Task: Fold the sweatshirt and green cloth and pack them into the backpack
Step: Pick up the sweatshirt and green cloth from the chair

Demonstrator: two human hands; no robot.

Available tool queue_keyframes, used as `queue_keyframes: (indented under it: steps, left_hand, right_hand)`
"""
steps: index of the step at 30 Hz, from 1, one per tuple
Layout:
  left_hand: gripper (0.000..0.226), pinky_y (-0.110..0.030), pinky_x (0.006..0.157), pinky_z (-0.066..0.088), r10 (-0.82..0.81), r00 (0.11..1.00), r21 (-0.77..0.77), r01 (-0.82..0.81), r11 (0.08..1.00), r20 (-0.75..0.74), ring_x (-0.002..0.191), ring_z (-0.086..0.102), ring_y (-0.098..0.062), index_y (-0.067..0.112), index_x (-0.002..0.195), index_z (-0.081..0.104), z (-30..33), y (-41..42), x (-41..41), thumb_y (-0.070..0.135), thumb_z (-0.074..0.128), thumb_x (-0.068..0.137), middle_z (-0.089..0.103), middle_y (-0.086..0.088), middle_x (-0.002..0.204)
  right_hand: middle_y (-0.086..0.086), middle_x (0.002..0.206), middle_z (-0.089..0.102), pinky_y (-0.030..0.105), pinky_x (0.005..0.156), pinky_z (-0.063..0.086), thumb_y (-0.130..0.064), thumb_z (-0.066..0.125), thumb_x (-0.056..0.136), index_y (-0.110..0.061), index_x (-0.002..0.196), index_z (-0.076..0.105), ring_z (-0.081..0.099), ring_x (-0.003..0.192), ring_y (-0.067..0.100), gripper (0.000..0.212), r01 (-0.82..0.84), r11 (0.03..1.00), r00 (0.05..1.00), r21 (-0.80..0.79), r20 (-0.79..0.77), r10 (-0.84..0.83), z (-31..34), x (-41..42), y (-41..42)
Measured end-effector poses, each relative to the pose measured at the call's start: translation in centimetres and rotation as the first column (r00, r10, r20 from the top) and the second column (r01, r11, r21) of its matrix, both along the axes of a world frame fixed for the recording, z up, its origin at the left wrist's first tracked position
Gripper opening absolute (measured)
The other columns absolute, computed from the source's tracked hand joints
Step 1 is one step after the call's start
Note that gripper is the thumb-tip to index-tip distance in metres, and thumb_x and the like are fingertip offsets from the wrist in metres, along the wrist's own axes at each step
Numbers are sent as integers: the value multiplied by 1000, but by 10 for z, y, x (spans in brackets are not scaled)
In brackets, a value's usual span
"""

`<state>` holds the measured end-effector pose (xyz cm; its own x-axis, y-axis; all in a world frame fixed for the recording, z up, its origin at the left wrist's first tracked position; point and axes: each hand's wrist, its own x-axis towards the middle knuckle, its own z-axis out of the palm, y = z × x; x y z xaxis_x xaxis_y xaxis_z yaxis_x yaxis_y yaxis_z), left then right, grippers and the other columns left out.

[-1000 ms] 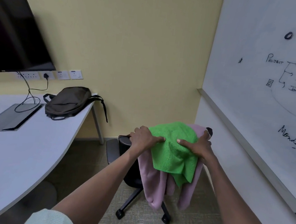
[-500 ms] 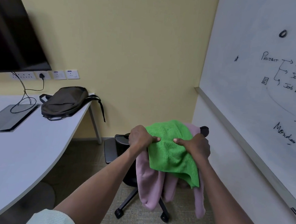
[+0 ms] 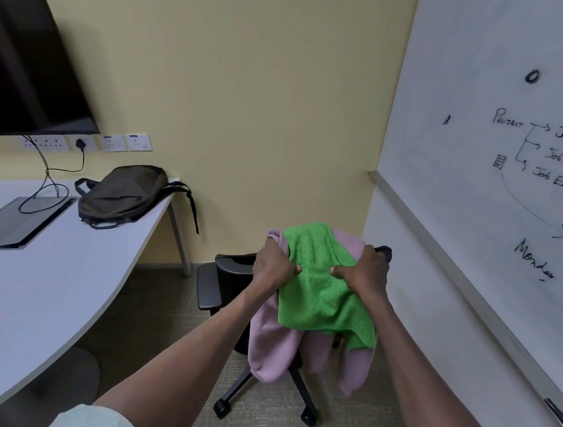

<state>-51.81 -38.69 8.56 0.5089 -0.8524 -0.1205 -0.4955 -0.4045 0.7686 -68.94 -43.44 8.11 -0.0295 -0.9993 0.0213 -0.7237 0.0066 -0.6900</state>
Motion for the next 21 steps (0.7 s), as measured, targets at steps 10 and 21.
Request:
queue_keyframes:
  steps: [10, 21]
  left_hand:
    - [57, -49, 78, 60, -39, 984, -271, -10, 962, -175, 87, 68, -27, 9, 101, 50, 12, 6, 18, 25, 84, 59, 66, -10, 96]
    - [70, -48, 82, 59, -51, 973, -476, -63, 877, -224, 95, 70, -20, 20, 108, 51, 46, 36, 84, 41, 85, 51, 69, -1, 103]
  right_hand:
    - [13, 116, 55, 32, 76, 44, -15, 85, 70, -1, 127, 46, 55, 106, 31, 70, 29, 999, 961, 30, 275, -37, 21, 8, 9]
    - [8, 113, 57, 41, 86, 51, -17, 84, 66, -4, 124, 48, 56, 110, 31, 70, 21, 989, 931, -144, 363, 33, 74, 66, 35]
